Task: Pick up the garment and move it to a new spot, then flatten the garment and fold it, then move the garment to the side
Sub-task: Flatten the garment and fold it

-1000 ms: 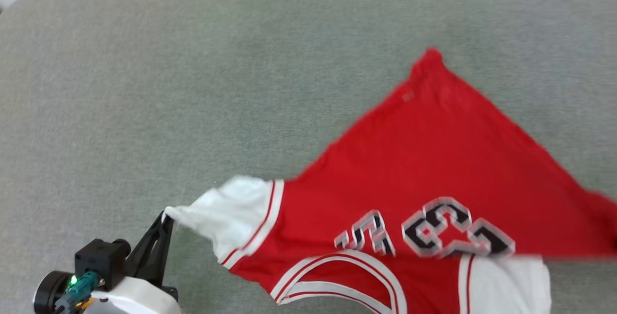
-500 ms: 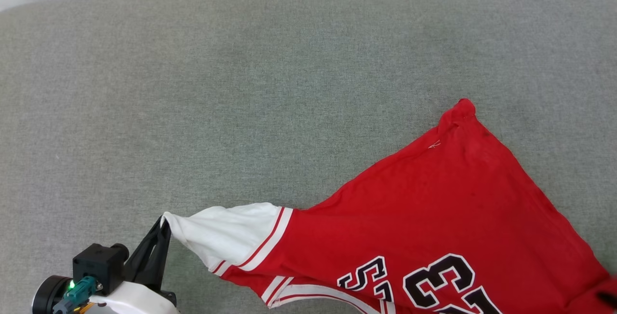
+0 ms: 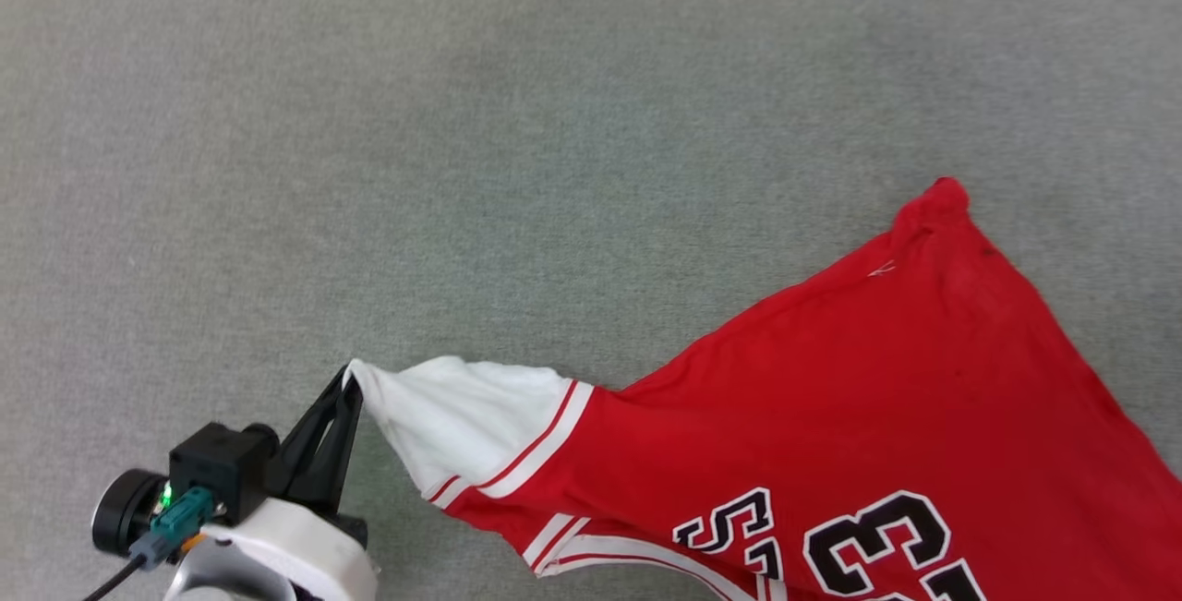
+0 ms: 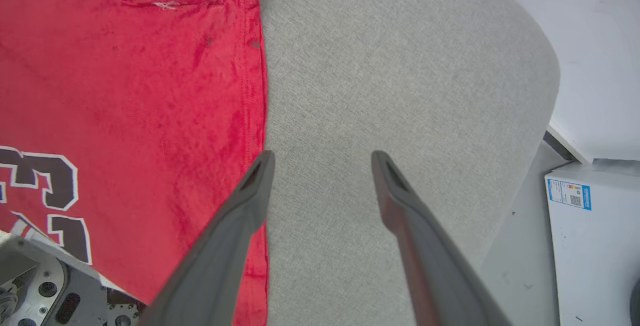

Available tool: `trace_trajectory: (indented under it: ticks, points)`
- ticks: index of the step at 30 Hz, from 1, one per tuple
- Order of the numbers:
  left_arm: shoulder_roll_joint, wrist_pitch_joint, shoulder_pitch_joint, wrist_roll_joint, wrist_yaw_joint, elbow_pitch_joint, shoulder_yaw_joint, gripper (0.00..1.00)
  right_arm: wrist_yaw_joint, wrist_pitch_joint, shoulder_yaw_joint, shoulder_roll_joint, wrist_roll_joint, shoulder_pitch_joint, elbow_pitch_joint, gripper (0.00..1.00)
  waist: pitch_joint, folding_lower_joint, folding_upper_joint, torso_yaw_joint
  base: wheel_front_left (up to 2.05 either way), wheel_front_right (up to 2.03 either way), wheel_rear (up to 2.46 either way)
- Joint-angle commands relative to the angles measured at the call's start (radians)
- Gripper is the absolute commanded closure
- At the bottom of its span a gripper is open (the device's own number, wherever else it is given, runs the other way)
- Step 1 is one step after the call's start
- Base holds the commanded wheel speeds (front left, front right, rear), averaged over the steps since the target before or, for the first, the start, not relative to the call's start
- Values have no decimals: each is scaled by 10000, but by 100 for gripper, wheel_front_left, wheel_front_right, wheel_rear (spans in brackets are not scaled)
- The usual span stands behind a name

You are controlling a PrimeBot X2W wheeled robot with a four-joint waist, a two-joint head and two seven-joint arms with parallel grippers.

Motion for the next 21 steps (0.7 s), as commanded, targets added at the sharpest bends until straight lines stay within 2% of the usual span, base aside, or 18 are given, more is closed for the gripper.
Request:
trace_trajectory:
  ticks: [1, 7, 8, 9, 16, 21]
  points:
    - [-34, 23, -192, 88, -69, 18, 3, 100, -9, 269, 268, -11, -66, -454, -70, 0, 241, 0, 0, 200, 0, 0, 0]
    - [-286, 119, -719, 303, -237, 101, -147, 100, -11, 1748, 1925, 890, -643, -3013, 381, 0, 806, 0, 0, 608, 0, 0, 0]
    - [-399, 140, -929, 379, -311, 194, -193, 100, -11, 2127, 2806, 1508, -975, -4209, 1101, 0, 1054, 0, 0, 775, 0, 0, 0]
    - [-440, 141, -1002, 406, -327, 213, -203, 100, -9, 2248, 3090, 1703, -1069, -4559, 1339, 0, 1130, 0, 0, 835, 0, 0, 0]
    - [-669, 120, -1374, 542, -478, 388, -285, 100, -11, 1879, 4814, 2836, -1413, -6262, 3392, 0, 1675, 0, 0, 1234, 0, 0, 0]
    - [-842, 84, -1494, 604, -553, 535, -345, 100, -8, 1615, 6099, 2937, -1193, -6063, 4353, 0, 1802, 0, 0, 1346, 0, 0, 0]
